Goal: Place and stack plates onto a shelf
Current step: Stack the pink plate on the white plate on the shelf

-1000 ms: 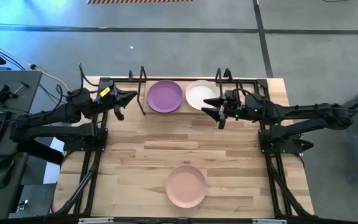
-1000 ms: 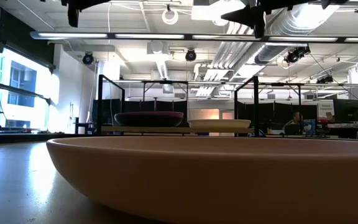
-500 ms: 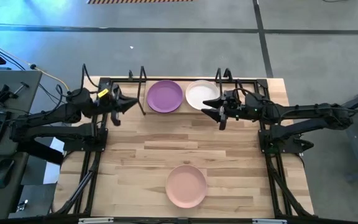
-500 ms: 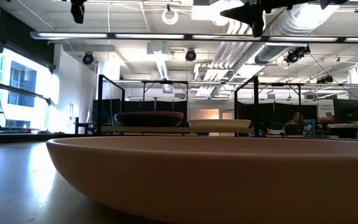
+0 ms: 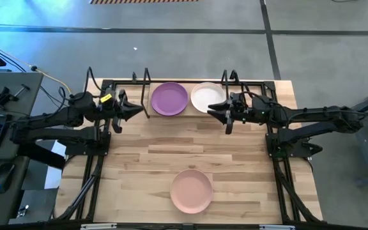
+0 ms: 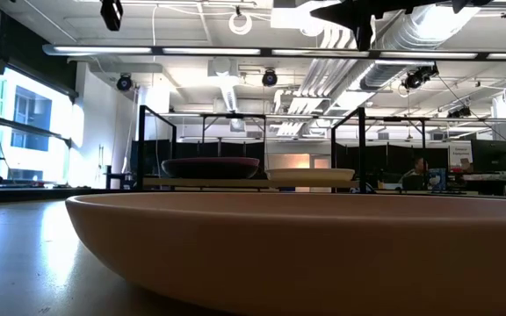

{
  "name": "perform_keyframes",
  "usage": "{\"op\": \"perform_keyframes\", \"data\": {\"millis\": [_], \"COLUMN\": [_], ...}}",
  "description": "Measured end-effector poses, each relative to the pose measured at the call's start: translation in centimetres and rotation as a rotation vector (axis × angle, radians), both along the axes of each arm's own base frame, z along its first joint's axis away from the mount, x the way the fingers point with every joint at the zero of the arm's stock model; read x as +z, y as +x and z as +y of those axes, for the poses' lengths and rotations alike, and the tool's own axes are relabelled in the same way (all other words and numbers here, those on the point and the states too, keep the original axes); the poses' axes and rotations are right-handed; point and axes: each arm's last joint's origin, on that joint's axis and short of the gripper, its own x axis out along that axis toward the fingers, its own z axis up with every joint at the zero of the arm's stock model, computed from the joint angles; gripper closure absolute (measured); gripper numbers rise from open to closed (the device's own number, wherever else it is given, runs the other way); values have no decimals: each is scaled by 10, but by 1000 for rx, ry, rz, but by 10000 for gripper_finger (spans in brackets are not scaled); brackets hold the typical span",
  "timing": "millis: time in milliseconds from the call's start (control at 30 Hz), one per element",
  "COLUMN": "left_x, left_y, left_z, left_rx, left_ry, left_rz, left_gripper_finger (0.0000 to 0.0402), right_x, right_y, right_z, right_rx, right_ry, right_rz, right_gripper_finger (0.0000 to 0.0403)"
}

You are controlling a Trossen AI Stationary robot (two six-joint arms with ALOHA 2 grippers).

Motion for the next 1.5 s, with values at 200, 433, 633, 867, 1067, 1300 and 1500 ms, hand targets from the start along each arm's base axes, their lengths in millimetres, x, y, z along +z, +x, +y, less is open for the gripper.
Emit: {"op": "perform_keyframes", "data": {"millis": [200,433,633,867,1067,1300,1500], "left_x": [-2,-3,-3,-2,-6,-23,-71], "left_y": [4,5,5,5,35,85,115], "left_z": [-1,-1,-1,-1,-11,-52,-98], "left_rx": [-13,-12,-10,-8,-148,-324,-309], "left_ry": [8,31,57,36,-102,-163,-279], "left_rz": [20,27,29,20,208,550,791], "left_gripper_finger": [402,401,402,400,382,288,229], "right_x": [0,0,0,0,0,7,15], "right_y": [0,0,0,0,0,-11,-30], "right_z": [1,2,2,2,1,2,4], "right_rx": [34,76,78,64,55,57,61], "right_ry": [-42,-62,-83,-78,-50,-93,-146], "right_rz": [6,6,9,10,7,1,15], "right_gripper_finger": [393,400,401,402,402,403,403]}}
